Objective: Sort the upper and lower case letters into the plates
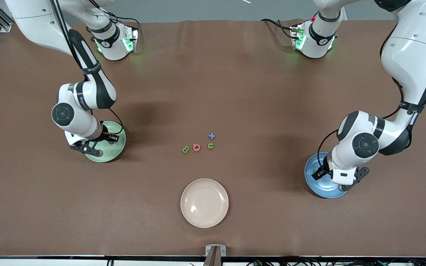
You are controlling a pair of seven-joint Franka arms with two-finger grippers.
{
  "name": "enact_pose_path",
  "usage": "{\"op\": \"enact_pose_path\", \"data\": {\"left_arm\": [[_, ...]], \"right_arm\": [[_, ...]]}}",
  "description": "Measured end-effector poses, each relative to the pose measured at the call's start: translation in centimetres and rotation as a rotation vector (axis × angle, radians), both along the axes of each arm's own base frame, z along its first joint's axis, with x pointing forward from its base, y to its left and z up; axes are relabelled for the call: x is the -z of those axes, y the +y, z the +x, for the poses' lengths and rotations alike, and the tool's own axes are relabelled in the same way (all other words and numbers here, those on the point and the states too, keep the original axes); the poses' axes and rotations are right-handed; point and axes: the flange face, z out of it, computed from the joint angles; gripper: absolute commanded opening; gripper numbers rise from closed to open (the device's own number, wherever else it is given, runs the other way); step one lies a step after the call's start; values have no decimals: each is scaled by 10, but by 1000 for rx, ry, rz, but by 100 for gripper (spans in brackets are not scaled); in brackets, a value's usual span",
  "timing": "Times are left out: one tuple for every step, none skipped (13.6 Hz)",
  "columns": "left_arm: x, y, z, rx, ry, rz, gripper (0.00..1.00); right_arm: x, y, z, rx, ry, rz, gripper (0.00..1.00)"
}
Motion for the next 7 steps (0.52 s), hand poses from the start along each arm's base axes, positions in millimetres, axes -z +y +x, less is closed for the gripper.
{"op": "enact_pose_path", "data": {"left_arm": [[-2,-7,-1,-7,-3,-8,100],[-7,-20,-3,-20,-8,-21,100],[-12,-37,-5,-38,-12,-37,99],[-17,-56,-9,-54,-15,-51,99],[-20,-78,-14,-71,-17,-61,99],[-22,-101,-21,-88,-18,-67,98],[-22,-125,-29,-102,-18,-70,98]], "right_arm": [[1,0,0,-1,-5,1,3],[3,1,0,-2,-13,2,7],[6,1,0,-3,-17,2,21],[10,2,0,-4,-16,2,61],[12,2,-1,-5,-15,2,100],[14,2,-1,-5,-14,1,100],[14,2,-1,-5,-14,1,100]]}}
